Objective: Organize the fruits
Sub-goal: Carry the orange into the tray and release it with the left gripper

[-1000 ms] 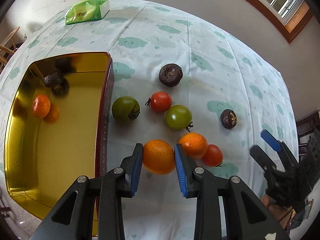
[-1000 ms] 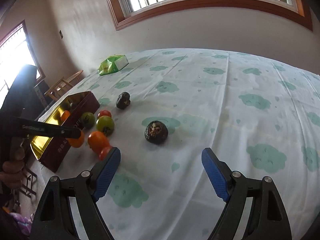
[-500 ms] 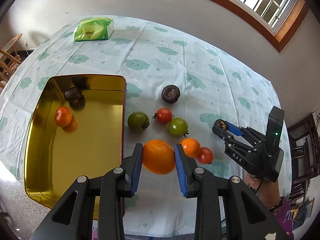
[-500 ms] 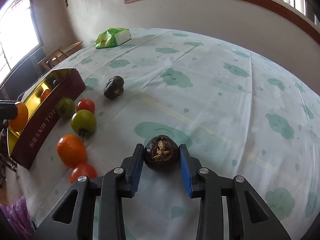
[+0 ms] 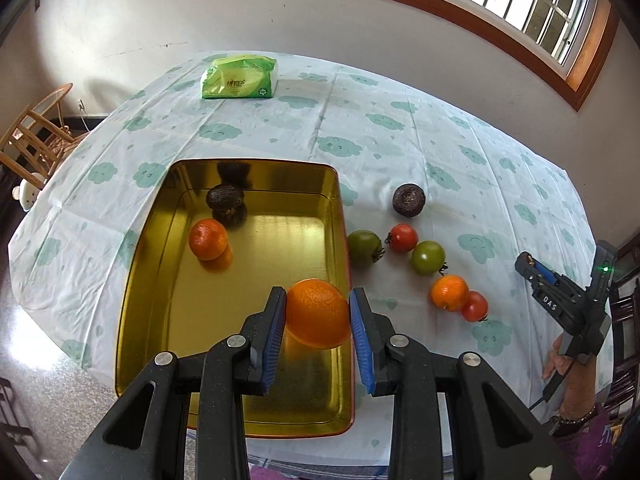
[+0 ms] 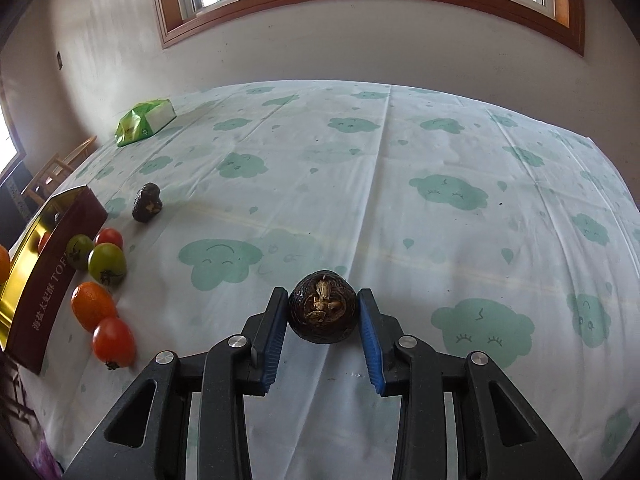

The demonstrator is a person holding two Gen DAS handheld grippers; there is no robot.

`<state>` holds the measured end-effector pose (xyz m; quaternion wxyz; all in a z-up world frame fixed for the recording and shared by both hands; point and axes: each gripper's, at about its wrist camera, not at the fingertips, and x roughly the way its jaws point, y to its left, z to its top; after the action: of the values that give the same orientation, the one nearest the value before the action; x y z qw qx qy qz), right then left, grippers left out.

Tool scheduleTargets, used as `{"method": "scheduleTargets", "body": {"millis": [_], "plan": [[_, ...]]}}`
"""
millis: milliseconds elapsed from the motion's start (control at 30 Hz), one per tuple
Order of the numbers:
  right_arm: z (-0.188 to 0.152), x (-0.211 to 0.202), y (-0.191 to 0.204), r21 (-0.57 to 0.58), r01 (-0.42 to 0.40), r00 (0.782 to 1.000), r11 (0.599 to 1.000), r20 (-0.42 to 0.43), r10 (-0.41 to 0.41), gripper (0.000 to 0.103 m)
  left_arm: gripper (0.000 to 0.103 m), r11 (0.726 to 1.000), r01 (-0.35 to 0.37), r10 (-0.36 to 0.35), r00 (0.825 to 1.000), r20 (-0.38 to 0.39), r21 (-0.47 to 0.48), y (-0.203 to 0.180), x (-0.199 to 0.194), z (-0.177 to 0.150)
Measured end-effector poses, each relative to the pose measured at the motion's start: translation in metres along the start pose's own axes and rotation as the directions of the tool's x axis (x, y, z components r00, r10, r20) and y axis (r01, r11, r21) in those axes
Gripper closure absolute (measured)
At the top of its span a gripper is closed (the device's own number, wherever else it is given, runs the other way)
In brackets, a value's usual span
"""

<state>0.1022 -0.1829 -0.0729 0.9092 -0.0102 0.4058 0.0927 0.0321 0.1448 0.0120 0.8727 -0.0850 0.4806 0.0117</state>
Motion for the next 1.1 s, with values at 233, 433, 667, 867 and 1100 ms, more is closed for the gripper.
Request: {"method": "scheduleTargets", "body": {"millis": [233, 433, 667, 867, 1100], "plan": [[0.0, 0.002, -0.006, 0.027, 0.028, 1.0, 0.999, -0.008, -0.028, 0.067, 0.074, 0.995, -0.087, 0.086, 0.996, 0.026, 0.047, 0.017, 0.01, -0.007], [-0.001, 0.004, -0.008, 0.038, 0.053, 0.999, 0.998, -0.016, -0.052, 0.067, 0.074, 0.992, -0.114, 0.113, 0.993, 0.019, 0.05, 0.029, 0.02, -0.013], [-0.001, 0.006, -0.008, 0.037, 0.074, 0.997, 0.997, -0.022, -0.073, 0.067, 0.074, 0.987, -0.153, 0.152, 0.988, 0.037, 0.052, 0.041, 0.026, -0.014], [-0.001, 0.006, -0.006, 0.029, 0.085, 0.996, 0.996, -0.023, -0.084, 0.067, 0.074, 0.985, -0.166, 0.165, 0.986, 0.027, 0.036, 0.053, 0.034, -0.014], [-0.001, 0.006, -0.005, 0.026, 0.089, 0.996, 0.996, -0.023, -0.088, 0.067, 0.074, 0.984, -0.176, 0.176, 0.984, 0.022, 0.015, 0.068, 0.038, -0.014]]}}
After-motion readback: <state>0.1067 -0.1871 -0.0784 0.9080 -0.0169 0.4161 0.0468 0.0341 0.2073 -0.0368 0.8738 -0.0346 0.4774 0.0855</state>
